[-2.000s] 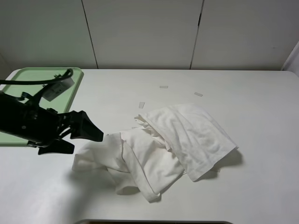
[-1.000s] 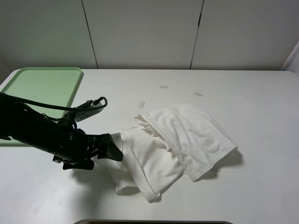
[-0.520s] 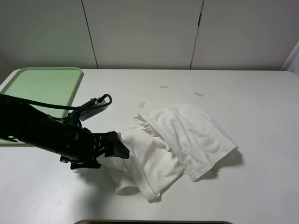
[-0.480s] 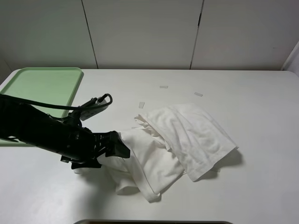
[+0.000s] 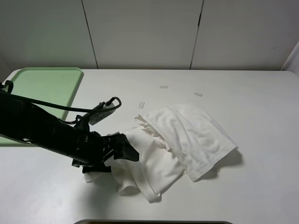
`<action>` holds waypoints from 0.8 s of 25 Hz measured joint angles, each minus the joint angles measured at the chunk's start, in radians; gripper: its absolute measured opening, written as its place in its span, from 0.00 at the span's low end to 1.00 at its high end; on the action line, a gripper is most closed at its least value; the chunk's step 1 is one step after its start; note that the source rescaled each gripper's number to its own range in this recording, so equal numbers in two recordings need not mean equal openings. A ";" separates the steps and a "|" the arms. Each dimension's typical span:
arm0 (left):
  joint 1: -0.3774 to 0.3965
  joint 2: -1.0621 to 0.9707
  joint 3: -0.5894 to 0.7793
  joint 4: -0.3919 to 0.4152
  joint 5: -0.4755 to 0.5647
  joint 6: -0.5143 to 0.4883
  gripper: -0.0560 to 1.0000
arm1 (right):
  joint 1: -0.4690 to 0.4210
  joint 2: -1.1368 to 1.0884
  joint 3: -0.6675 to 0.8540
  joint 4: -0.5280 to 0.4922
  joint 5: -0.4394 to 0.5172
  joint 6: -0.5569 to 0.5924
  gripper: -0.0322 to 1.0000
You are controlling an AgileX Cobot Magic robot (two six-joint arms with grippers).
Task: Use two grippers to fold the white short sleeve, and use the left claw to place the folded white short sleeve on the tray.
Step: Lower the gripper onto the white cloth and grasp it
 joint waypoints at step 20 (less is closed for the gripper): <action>0.030 0.064 -0.035 0.114 -0.049 0.040 0.13 | 0.000 0.000 0.000 0.001 0.000 0.000 1.00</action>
